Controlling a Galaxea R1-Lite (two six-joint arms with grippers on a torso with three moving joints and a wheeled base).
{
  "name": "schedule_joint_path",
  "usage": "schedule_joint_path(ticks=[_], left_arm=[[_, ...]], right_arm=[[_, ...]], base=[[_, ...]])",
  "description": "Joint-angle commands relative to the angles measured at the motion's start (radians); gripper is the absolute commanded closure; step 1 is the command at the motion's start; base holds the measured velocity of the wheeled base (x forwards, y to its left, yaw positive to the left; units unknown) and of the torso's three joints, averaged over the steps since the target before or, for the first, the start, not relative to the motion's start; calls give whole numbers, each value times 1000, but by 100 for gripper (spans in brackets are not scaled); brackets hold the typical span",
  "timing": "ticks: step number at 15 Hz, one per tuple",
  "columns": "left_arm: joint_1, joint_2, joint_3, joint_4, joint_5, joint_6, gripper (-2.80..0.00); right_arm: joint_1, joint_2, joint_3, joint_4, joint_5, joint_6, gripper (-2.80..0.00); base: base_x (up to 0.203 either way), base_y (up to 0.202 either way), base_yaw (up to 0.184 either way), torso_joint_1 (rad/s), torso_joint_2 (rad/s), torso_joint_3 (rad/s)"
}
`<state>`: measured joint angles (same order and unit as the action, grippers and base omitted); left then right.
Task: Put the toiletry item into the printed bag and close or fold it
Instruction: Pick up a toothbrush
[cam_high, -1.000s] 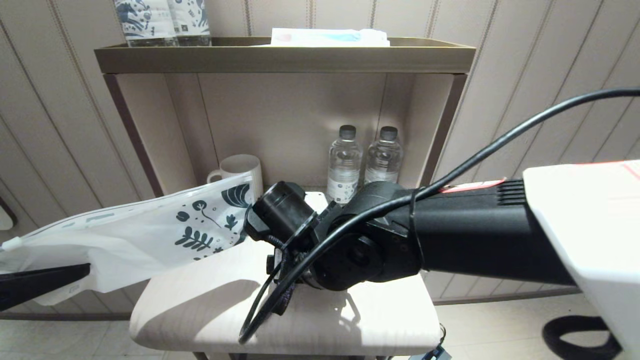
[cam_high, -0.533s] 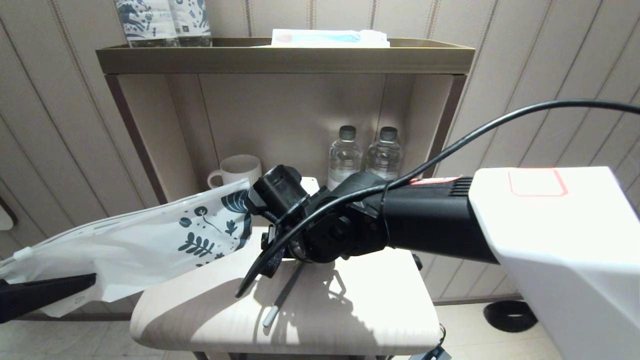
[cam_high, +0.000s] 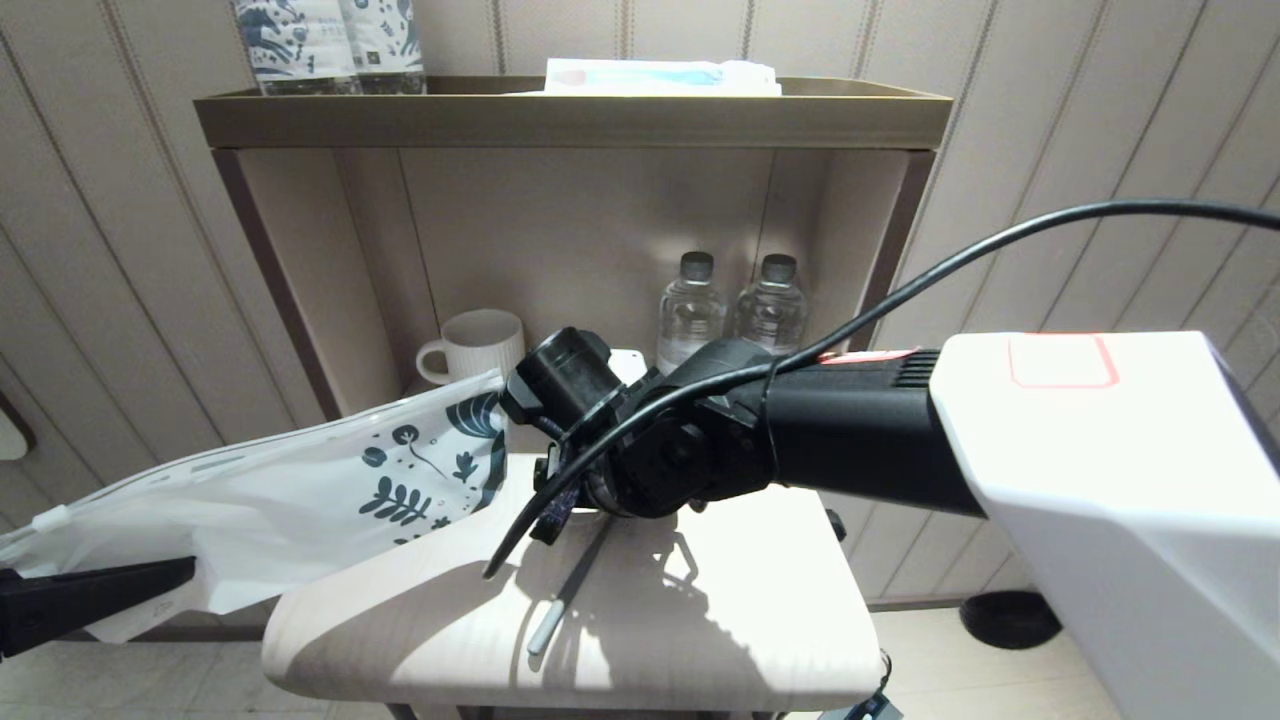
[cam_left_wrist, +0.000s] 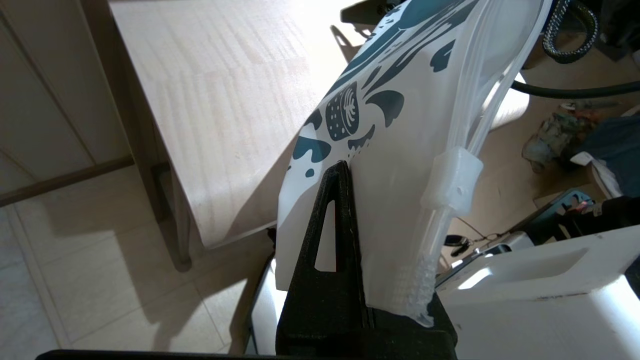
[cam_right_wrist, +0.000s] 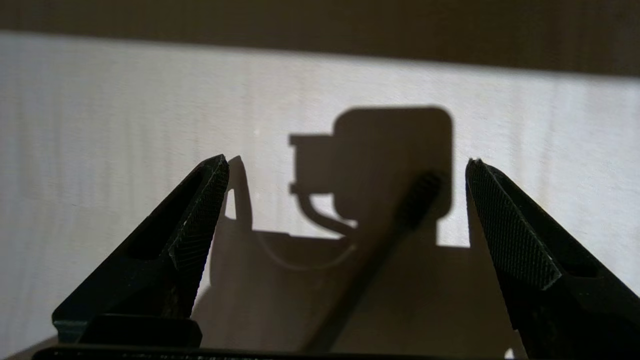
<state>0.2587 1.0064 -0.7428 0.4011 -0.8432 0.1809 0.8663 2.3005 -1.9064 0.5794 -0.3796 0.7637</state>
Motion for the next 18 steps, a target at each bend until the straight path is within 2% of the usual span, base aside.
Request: schedule_joint_path(ticks=[1, 3, 5, 10, 13, 18], left_arm=[[1, -11, -1, 3, -5, 0, 0], [1, -19, -1, 5, -8, -1, 0], [1, -30, 0, 8, -8, -1, 0], [1, -43, 5, 8, -8, -2, 0], [1, -40, 5, 7, -8, -1, 0], [1, -38, 2, 5, -8, -3, 0]], right_arm=[[37, -40, 14, 62, -30, 29, -280], [84, -49, 11, 178, -97, 104, -280], [108, -52, 1, 241, -99, 141, -280], [156, -61, -15, 240, -78, 143, -280], [157, -79, -16, 235, -19, 146, -280], [155, -71, -17, 232, -16, 147, -280]], base=[[0, 0, 0, 0, 0, 0], [0, 0, 0, 0, 0, 0], [0, 0, 0, 0, 0, 0], [0, 0, 0, 0, 0, 0], [0, 0, 0, 0, 0, 0], [0, 0, 0, 0, 0, 0]])
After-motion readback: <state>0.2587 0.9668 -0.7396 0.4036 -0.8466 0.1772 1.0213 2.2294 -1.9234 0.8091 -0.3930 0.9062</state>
